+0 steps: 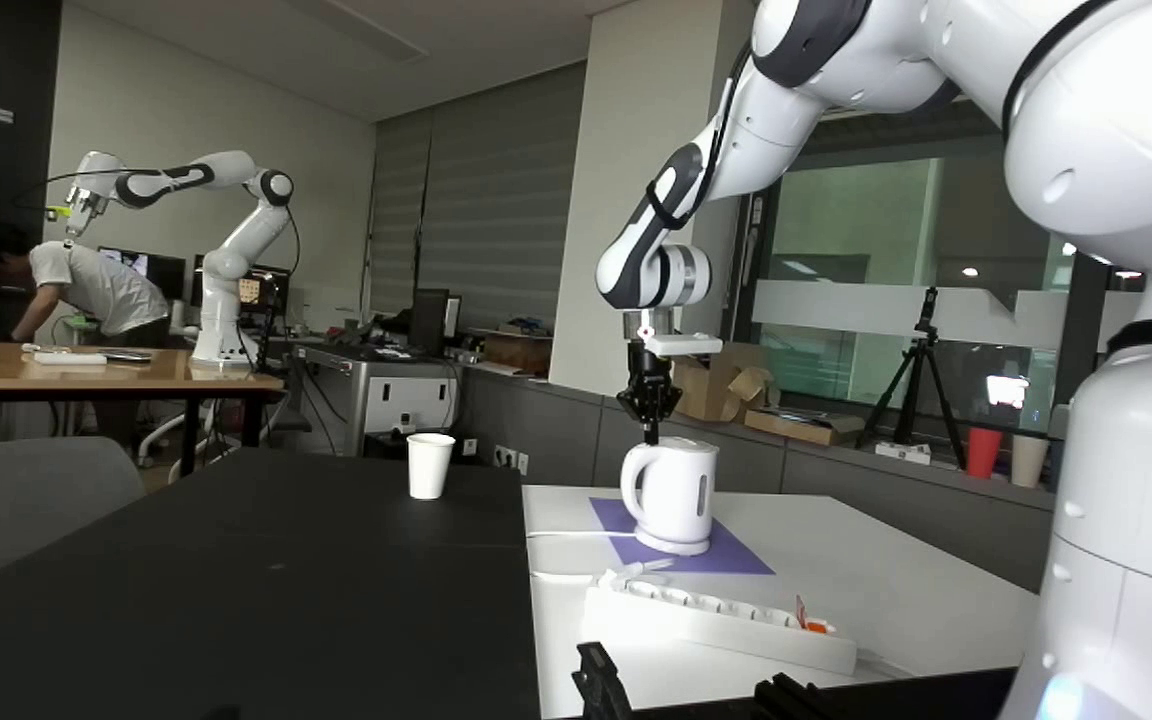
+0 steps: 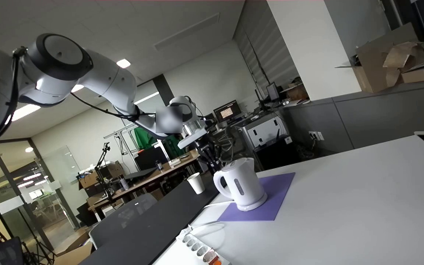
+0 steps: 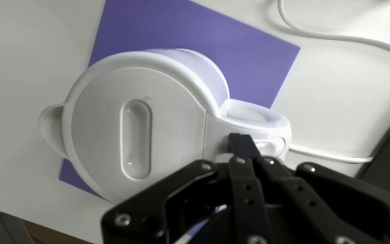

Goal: Press the button on the handle of the kettle

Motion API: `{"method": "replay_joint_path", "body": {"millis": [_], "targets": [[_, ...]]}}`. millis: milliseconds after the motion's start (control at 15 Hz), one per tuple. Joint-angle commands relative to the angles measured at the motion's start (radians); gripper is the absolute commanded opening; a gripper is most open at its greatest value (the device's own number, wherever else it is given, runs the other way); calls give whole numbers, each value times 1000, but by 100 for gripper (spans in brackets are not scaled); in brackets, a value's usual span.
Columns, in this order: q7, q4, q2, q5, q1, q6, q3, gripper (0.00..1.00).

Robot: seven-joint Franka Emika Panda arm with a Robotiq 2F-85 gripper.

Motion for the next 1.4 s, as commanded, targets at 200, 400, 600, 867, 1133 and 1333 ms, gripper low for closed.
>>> {"method": "replay_joint_path", "body": {"millis": [200,400,600,867,1133,1333], "targets": [[-4,47,-19,11,-9,0,16,0],[3,78,-47,9,-3,15,19,0],[4,108,-63,4,2,18,19,0],[5,125,-68,5,0,13,16,26],[11,137,-63,-6,3,-4,6,46],[17,142,-59,-8,3,-13,1,66]]}}
